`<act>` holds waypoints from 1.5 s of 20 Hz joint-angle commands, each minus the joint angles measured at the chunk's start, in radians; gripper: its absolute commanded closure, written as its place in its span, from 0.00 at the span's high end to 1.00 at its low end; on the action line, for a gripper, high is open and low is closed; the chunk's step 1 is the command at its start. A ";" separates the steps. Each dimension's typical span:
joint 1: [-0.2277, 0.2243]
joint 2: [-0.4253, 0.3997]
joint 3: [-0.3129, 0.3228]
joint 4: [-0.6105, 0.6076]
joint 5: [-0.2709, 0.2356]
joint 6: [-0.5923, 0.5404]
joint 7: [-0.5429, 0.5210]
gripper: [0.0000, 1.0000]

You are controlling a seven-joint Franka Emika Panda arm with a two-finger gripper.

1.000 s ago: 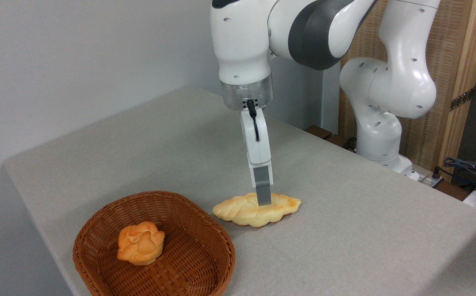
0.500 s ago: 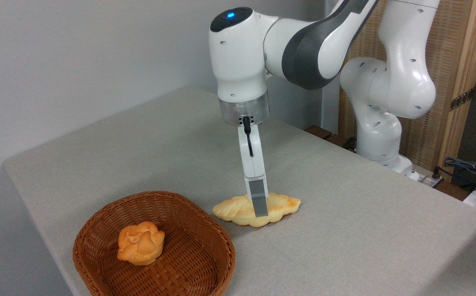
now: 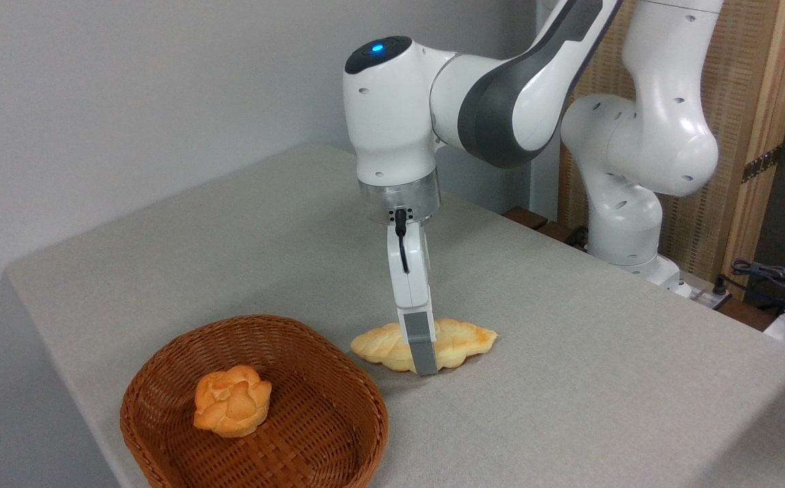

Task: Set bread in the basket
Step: 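Close the gripper on the bread roll and lift it, then carry the bread roll over the wicker basket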

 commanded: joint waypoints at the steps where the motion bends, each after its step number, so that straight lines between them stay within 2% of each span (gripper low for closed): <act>1: -0.023 0.001 0.009 -0.008 0.018 0.023 0.013 0.76; 3: -0.023 0.001 0.009 -0.008 0.018 0.023 0.013 0.58; 5: -0.023 0.001 0.009 -0.008 0.018 0.024 0.013 0.51; 7: -0.023 0.001 0.009 -0.007 0.018 0.024 0.013 0.37; 8: -0.023 0.001 0.009 -0.007 0.018 0.024 0.013 0.35; 18: -0.023 0.000 0.009 0.025 0.004 -0.006 0.001 0.35; 21: -0.023 0.001 0.009 0.086 -0.002 -0.092 0.001 0.35; 24: -0.021 0.012 0.012 0.175 -0.046 -0.203 -0.001 0.35; 26: -0.017 0.032 0.035 0.260 -0.056 -0.275 0.001 0.37; 27: -0.018 0.050 0.051 0.307 -0.077 -0.298 -0.001 0.37; 30: -0.014 0.156 0.076 0.482 -0.230 -0.332 -0.044 0.37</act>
